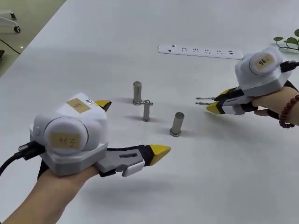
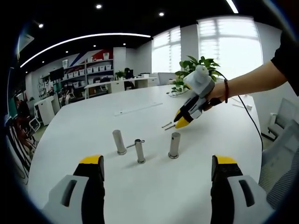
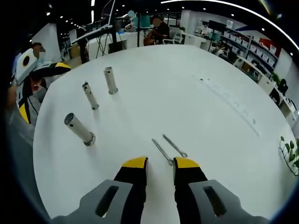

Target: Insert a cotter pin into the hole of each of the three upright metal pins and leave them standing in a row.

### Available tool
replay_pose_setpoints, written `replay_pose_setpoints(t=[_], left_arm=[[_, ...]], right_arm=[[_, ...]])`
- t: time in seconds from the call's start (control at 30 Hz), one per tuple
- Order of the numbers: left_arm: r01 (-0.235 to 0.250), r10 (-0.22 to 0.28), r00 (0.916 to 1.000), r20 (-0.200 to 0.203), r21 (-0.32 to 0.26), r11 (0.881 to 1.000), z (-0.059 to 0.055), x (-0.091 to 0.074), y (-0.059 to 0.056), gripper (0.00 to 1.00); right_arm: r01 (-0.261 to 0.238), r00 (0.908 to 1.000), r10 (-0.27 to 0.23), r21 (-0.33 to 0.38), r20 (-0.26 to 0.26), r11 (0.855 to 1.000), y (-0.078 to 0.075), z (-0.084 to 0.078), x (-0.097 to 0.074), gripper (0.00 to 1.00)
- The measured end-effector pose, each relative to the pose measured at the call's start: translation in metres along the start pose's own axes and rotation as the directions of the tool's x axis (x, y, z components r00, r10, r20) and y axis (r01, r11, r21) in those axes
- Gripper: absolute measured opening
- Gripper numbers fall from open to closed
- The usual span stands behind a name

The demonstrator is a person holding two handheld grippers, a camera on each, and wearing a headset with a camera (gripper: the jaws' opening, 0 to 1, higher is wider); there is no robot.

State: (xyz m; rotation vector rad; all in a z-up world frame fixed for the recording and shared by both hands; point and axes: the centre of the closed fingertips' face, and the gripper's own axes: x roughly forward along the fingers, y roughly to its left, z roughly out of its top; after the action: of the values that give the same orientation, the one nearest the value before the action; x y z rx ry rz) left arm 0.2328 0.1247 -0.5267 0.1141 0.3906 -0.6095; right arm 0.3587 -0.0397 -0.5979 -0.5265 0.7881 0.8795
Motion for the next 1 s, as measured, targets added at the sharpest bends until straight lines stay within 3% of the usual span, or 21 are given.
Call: replay_pose_setpoints(t=[0.3,0.47,0.73,1.0], left_arm=[[0.013,-0.012,0.9999,-0.008,0.003,1.000,-0.002,0.001,0.000,0.91],[0.015,-0.015,0.9999,-0.007,0.004,1.000,-0.002,0.001,0.000,0.90],[0.027,-0.027,0.9995,-0.019,0.011,1.000,-0.004,0.001,-0.002,0.87],[0.044,-0.043,0.9987,-0.029,0.021,0.999,-0.005,0.002,-0.006,0.83]], right_arm=[[-0.011,0.9995,0.011,-0.018,-0.030,1.000,-0.010,-0.005,0.009,0.13],[-0.030,0.9992,0.030,0.006,-0.027,1.000,-0.012,-0.005,0.010,0.11],[-0.039,0.9982,0.038,-0.011,-0.047,0.999,-0.014,-0.005,0.011,0.02],[-0.064,0.9935,0.053,-0.106,-0.100,0.992,-0.008,-0.004,0.010,0.01]])
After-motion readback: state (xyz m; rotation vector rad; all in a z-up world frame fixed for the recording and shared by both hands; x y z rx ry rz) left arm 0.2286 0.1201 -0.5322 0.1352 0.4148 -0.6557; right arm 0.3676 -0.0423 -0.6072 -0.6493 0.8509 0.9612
